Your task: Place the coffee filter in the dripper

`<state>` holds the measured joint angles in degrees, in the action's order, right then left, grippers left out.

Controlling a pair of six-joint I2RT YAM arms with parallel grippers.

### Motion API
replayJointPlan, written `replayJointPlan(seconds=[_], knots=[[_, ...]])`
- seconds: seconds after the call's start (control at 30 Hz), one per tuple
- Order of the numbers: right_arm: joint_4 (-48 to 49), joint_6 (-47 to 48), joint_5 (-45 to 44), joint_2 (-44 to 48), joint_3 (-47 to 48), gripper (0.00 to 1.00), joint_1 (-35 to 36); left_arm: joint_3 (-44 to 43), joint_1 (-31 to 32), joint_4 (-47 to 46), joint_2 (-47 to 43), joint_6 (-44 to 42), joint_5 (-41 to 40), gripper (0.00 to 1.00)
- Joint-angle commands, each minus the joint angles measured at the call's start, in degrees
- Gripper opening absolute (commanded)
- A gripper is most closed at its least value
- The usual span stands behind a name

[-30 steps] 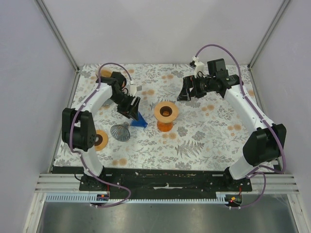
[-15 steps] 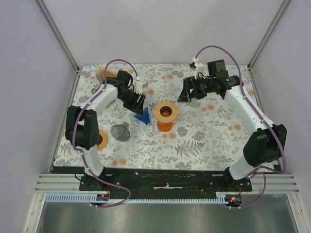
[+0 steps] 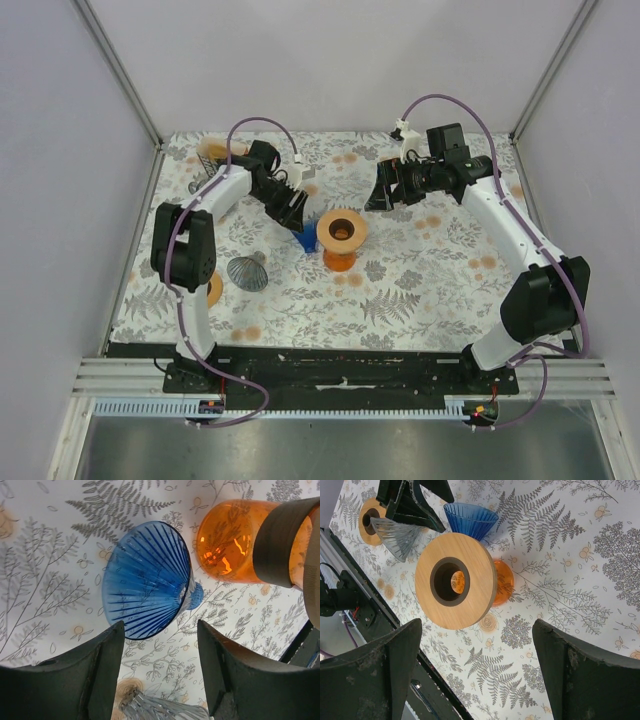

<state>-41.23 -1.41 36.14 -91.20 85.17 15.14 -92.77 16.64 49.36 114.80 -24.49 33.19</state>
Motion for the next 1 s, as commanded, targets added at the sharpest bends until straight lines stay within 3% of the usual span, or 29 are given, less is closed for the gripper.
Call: replayJointPlan(seconds=[0.0,0.13,0.2,0.27,0.3,0.33,0.53,0.63,0.73,0.83,0.97], knots=[[0.63,0.97,0.07,2.25,-0.70,0.98,-0.11,-2.85,0.41,0.91,1.91,-8.20,9.08,0.66],[0.63,0.88,0.16,1.73,-0.79,0.98,-0.02,-3.64,0.67,0.82,4.20,-10.49,11.54,0.65],[0.54,0.88,0.42,1.46,-0.62,0.98,-0.19,-3.73,0.85,1.43,4.99,-11.36,12.42,0.56],[0.54,0.88,0.34,1.64,-0.53,0.98,-0.11,-3.99,0.85,2.92,5.25,-12.68,13.22,0.28],[0.37,0.97,0.25,1.72,-0.53,0.98,-0.02,-4.34,0.76,3.80,5.17,-13.38,13.22,0.09],[0.19,0.88,-0.01,1.90,-0.44,0.98,-0.11,-4.96,0.58,4.94,4.82,-13.91,12.78,0.02],[-0.43,0.88,-0.89,2.87,1.05,0.98,-0.19,-11.01,-2.14,6.27,-4.92,-11.11,-0.11,0.02],[0.10,-0.60,-1.69,3.66,2.28,0.98,-0.11,-12.43,0.66,6.70,-12.83,-14.25,-6.99,0.02],[1.06,-3.06,-2.65,4.18,4.47,0.98,-0.11,-11.55,7.24,10.38,-19.86,-22.07,-10.32,0.02],[1.94,-4.56,-5.19,4.54,8.25,0.97,-0.02,-17.61,14.71,20.40,-18.74,-24.64,-15.07,0.02],[1.60,-4.66,-9.15,5.33,14.66,0.95,0.95,-17.97,27.01,25.85,-19.70,-26.22,-27.89,0.02]])
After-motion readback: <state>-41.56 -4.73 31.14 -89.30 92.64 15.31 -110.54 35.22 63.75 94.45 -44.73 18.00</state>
